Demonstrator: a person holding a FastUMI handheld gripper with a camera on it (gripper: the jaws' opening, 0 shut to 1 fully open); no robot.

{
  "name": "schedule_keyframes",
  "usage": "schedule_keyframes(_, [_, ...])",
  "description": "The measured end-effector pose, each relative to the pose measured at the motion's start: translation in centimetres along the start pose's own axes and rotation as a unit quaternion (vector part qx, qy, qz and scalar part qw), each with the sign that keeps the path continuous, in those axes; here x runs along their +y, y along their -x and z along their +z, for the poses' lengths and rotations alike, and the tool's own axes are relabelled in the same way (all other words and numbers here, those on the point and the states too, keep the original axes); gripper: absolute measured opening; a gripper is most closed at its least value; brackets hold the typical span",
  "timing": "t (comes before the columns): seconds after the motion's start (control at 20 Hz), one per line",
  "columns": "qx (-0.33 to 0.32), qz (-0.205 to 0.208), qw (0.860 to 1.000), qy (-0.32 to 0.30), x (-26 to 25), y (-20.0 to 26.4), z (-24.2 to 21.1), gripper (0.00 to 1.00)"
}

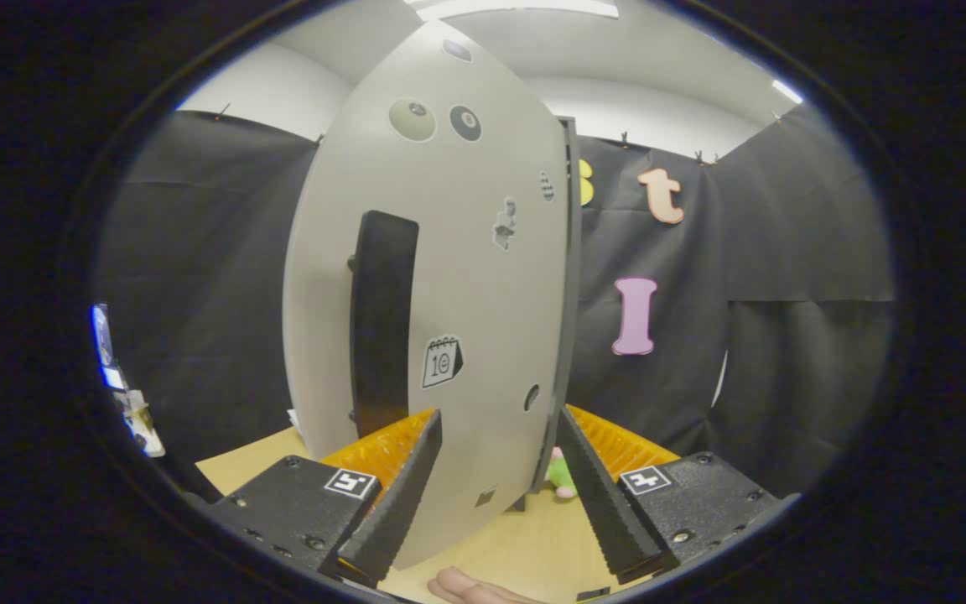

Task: Open the shoe cabinet door, grab the shoes and put them into the shoe cabinet, then close the shoe cabinet door.

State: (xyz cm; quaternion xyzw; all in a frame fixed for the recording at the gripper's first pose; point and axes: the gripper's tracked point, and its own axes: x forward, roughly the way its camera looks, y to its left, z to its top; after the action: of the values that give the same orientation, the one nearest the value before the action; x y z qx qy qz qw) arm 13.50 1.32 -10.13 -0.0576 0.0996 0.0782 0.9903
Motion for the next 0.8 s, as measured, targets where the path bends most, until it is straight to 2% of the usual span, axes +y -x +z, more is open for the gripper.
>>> schedule_keyframes(0.1, [0.008, 0.019, 1.0, 0.003, 1.6, 0.2, -0.6, 0.96])
schedule_keyframes(0.2, [0.013, 0.006, 1.0, 0.019, 1.7, 0.8, -1.1, 0.99])
schedule_keyframes(0.3, [0.014, 0.001, 1.0, 0.024, 2.4, 1.4, -1.5, 0.99])
schedule_keyframes(0.5, [0.028, 0.017, 0.999, 0.011, 4.1, 2.8, -2.6, 0.99])
schedule_keyframes(0.8, [0.012, -0.008, 1.0, 0.011, 1.7, 4.7, -2.1, 0.99])
